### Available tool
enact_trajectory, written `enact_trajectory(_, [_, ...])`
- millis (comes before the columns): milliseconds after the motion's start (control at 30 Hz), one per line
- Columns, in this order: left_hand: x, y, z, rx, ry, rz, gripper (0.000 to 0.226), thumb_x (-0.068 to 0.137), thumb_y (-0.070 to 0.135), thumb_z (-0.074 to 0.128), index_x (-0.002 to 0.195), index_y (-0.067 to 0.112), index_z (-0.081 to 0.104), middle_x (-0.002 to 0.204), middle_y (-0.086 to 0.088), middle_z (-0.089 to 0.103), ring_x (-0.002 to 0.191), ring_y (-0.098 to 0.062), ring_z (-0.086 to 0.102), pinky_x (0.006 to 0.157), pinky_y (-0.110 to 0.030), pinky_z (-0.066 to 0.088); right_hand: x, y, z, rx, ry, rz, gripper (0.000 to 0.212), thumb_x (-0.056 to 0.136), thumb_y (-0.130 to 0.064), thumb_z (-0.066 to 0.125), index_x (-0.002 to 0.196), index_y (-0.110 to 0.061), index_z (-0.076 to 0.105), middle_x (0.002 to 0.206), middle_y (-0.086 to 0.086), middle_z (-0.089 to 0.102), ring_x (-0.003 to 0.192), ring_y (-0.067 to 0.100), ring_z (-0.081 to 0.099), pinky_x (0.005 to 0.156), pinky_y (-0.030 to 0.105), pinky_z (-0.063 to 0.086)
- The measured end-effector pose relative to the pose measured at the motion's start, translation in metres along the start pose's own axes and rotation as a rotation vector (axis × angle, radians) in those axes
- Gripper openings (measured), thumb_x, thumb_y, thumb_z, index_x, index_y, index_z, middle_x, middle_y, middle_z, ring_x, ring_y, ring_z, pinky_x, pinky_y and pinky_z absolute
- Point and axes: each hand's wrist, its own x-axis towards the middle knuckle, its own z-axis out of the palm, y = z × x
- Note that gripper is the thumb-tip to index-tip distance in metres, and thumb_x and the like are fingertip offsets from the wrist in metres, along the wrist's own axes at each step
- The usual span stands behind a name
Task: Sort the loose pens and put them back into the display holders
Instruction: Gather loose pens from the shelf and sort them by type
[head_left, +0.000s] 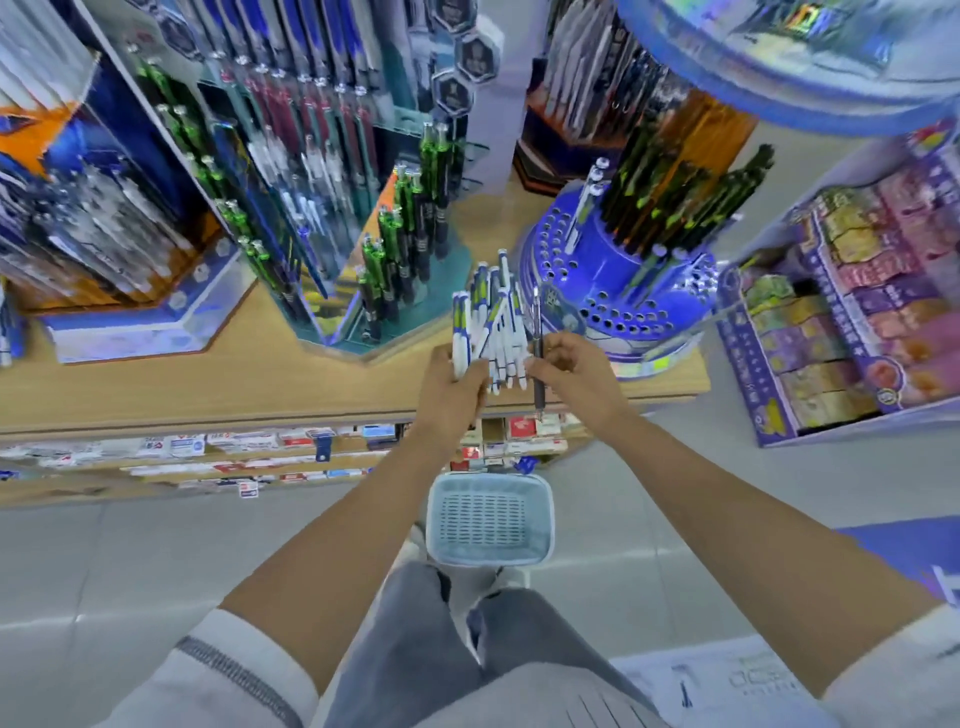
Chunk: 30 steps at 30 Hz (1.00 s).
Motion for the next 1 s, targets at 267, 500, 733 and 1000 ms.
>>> enact_trajectory(267, [0.056,0.010,0.009,0.142,-0.023,0.039,0.023,0.093,0.016,0.057,0.112,0.007,0.049,0.090,-0.011,0.058,0.075,-0.022,0.055,0.070,-0.038,0.048,0.033,-0.003,0.015,-0.050,0.092,0.061,0.029,0.087,-0.015,0.069,0.112,-0.008,0.058,0.068,-0.004,0.053,0.069,0.014,0.056,0.078,0.035,0.050])
enact_trajectory(500, [0.074,0.005,-0.001,0.556,-0.050,0.283,0.052,0.087,0.005,0.059,0.136,0.003,0.042,0.129,-0.016,0.047,0.119,-0.028,0.046,0.097,-0.029,0.036,0.047,0.000,0.024,-0.054,0.090,0.096,0.040,0.092,-0.014,0.064,0.130,-0.007,0.052,0.064,-0.007,0.056,0.058,0.001,0.052,0.059,0.008,0.041])
enact_trajectory(733, [0.072,0.010,-0.004,0.779,-0.059,0.356,0.064,0.093,0.008,0.052,0.150,0.009,0.024,0.144,-0.017,0.039,0.117,-0.035,0.052,0.093,-0.042,0.044,0.060,-0.006,0.031,-0.013,0.054,0.088,0.050,0.093,-0.016,0.062,0.140,-0.013,0.047,0.088,0.023,0.066,0.071,0.013,0.053,0.073,0.023,0.046])
enact_trajectory(1000, [0.075,0.003,-0.005,0.922,-0.029,0.434,0.065,0.092,0.016,0.059,0.147,0.003,0.029,0.131,-0.017,0.044,0.121,-0.032,0.044,0.101,-0.042,0.041,0.075,-0.018,0.039,-0.027,0.005,0.067,0.050,0.094,-0.013,0.059,0.141,-0.011,0.044,0.075,0.012,0.053,0.069,0.017,0.048,0.069,0.031,0.044])
